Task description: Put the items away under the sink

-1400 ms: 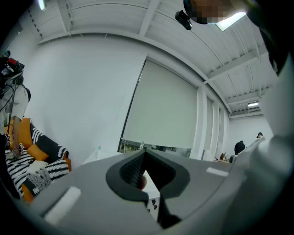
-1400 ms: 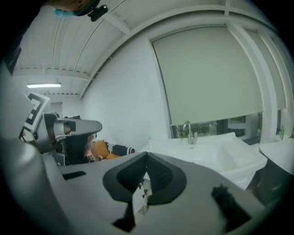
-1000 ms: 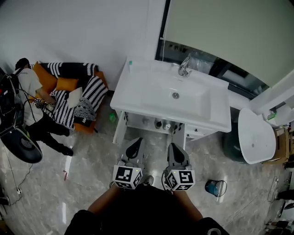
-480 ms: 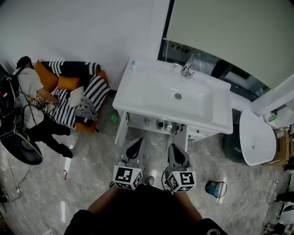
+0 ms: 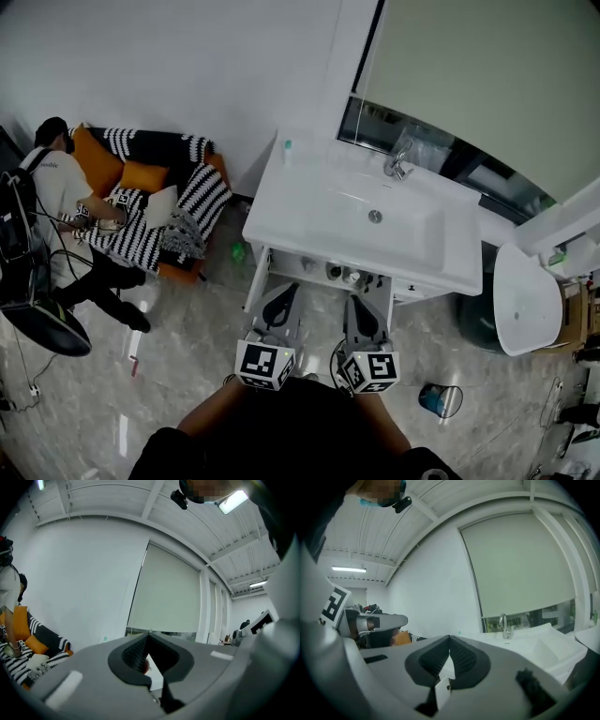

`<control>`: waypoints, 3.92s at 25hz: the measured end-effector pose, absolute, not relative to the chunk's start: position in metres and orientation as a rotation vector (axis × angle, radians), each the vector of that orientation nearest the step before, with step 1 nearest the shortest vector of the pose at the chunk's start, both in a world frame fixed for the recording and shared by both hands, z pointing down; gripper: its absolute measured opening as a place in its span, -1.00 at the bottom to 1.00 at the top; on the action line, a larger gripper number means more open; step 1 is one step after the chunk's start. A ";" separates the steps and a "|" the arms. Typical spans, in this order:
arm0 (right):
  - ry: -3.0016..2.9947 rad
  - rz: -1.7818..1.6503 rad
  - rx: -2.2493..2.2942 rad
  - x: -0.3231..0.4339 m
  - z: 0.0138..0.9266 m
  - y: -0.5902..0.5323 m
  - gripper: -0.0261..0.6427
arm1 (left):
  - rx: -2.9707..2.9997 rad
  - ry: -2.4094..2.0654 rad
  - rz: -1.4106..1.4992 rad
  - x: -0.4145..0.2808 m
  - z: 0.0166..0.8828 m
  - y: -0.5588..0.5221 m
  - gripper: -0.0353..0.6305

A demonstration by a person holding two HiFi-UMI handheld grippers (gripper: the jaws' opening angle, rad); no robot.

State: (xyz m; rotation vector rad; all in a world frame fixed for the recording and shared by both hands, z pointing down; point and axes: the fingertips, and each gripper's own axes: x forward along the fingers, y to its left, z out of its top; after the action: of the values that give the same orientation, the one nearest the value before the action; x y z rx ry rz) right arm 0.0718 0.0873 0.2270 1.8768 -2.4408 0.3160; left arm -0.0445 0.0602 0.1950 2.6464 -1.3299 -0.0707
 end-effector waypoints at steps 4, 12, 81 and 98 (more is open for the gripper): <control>-2.453 0.290 1.869 0.050 0.227 0.055 -0.88 | 2.645 -1.326 -0.084 -0.064 0.196 0.034 -0.87; -2.466 0.276 1.867 0.017 0.227 -0.014 -0.88 | 2.585 -1.364 -0.098 -0.110 0.204 -0.019 -0.87; -2.428 0.452 1.308 -0.028 0.449 -0.508 -0.45 | 2.223 -1.612 0.095 -0.098 0.318 -0.409 -0.87; -2.430 0.386 1.307 -0.024 0.456 -0.509 -0.56 | 2.206 -1.619 0.111 -0.092 0.319 -0.405 -0.87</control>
State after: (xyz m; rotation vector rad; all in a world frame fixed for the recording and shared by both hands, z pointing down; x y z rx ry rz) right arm -0.0243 -0.5094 0.4565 1.3069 -2.4299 0.3858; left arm -0.0923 -0.4047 0.3190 2.2063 -1.6190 0.1111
